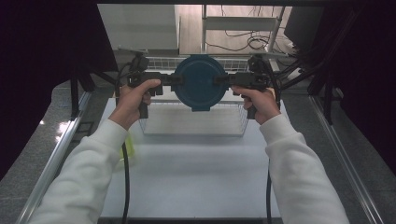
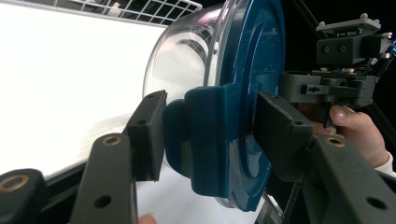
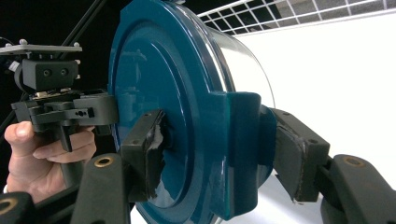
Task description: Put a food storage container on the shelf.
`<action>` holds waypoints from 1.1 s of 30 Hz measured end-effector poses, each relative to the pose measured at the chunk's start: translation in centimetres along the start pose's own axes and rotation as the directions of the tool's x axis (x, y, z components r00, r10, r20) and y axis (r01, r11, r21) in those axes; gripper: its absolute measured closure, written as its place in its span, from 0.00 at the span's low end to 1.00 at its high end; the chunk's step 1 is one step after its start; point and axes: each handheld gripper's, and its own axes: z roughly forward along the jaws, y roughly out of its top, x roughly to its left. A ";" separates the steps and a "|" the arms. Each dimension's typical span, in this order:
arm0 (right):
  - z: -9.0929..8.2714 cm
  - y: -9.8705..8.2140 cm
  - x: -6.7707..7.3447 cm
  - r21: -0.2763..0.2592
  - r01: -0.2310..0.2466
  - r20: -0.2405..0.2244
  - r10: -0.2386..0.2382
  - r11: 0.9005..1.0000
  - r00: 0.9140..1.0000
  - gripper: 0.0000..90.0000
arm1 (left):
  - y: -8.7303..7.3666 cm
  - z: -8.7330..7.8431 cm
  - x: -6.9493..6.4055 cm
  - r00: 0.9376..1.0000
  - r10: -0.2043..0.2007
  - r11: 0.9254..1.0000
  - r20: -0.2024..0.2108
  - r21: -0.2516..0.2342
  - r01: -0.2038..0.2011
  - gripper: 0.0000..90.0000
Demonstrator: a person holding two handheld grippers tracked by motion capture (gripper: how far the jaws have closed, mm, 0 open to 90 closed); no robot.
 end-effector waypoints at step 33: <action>1.9 2.9 -2.4 0.025 -0.069 0.025 0.069 0.997 0.997 0.43 | 3.1 2.4 3.3 0.999 -0.045 0.999 0.010 0.029 0.044 0.51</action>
